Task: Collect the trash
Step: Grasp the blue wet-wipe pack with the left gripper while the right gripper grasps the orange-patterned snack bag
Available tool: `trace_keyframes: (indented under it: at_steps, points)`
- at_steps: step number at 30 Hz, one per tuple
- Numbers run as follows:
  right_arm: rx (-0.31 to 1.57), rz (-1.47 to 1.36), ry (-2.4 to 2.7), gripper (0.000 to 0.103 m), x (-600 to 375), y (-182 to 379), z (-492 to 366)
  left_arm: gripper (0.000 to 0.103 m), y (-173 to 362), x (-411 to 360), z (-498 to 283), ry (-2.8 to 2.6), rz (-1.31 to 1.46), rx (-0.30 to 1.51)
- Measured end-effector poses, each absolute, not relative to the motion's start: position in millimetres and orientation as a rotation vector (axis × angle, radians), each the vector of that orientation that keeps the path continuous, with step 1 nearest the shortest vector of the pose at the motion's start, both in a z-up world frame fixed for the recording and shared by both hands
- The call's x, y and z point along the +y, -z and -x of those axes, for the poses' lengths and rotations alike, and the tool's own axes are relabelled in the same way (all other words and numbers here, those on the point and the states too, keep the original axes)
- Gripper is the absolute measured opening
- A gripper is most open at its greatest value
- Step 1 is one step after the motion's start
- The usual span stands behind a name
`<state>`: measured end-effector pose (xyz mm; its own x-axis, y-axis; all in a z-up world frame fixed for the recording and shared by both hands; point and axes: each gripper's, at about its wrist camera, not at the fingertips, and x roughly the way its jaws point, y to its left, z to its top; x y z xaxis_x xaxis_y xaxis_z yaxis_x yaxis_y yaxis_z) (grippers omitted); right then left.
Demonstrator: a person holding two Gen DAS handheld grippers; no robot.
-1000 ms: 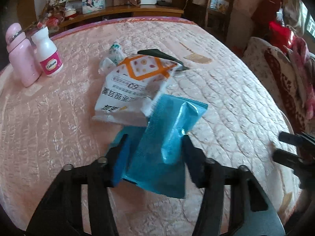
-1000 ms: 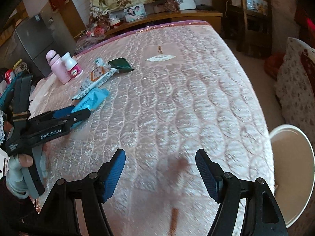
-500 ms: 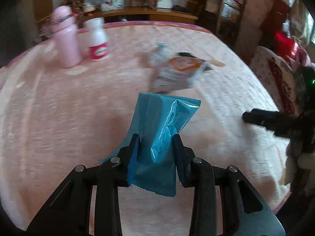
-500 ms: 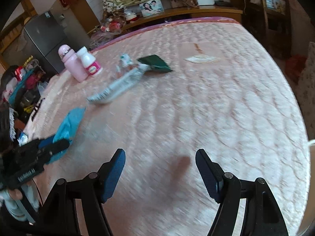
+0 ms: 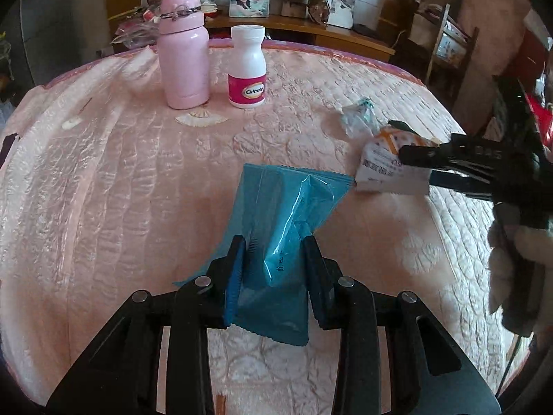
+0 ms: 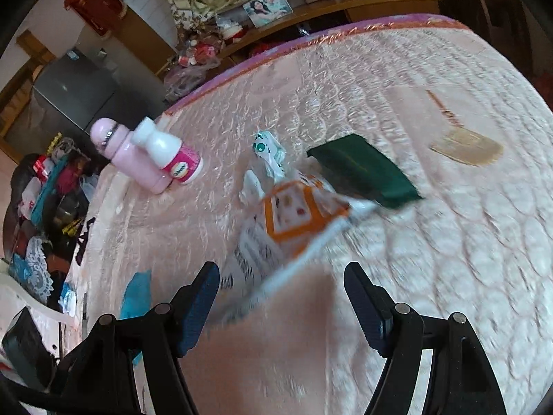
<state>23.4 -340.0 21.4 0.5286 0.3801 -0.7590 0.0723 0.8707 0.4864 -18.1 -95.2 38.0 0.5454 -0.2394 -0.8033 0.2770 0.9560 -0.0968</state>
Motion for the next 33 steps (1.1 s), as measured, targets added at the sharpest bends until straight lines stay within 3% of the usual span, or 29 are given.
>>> trace_keyframes:
  at_steps: [2,4,6,10,18,27,29,31,33]
  points:
    - [1.015,-0.507,-0.202,0.070,-337.2,-16.6,-31.8,0.031,-35.7,-100.0,14.2,0.300,-0.047,0.948]
    - [1.013,-0.511,-0.217,0.035,-335.8,-13.2,-35.3,0.031,-33.2,-103.4,12.1,0.298,-0.047,0.953]
    - [1.024,-0.486,-0.234,0.025,-333.6,-10.3,-35.8,0.031,-31.2,-107.8,12.4,0.306,-0.048,0.954]
    - [0.995,-0.435,-0.283,0.016,-333.7,-19.2,-20.8,0.031,-33.6,-110.1,18.3,0.323,-0.037,0.951]
    - [0.953,-0.381,-0.344,0.012,-354.9,-47.5,46.5,0.031,-41.8,-116.2,42.0,0.349,-0.007,0.954]
    - [1.027,-0.362,-0.219,0.012,-392.7,-38.6,89.2,0.031,-45.6,-143.7,73.6,0.388,-0.049,0.952]
    - [1.019,-0.345,-0.123,0.028,-404.8,-38.9,90.3,0.031,-46.8,-147.2,77.9,0.390,-0.057,0.946]
    - [0.999,-0.385,-0.107,0.074,-410.4,-41.4,91.9,0.031,-46.2,-148.7,78.9,0.385,-0.064,0.944]
    - [0.979,-0.413,-0.104,0.082,-410.3,-43.8,92.5,0.031,-43.8,-148.7,76.3,0.382,-0.058,0.951]
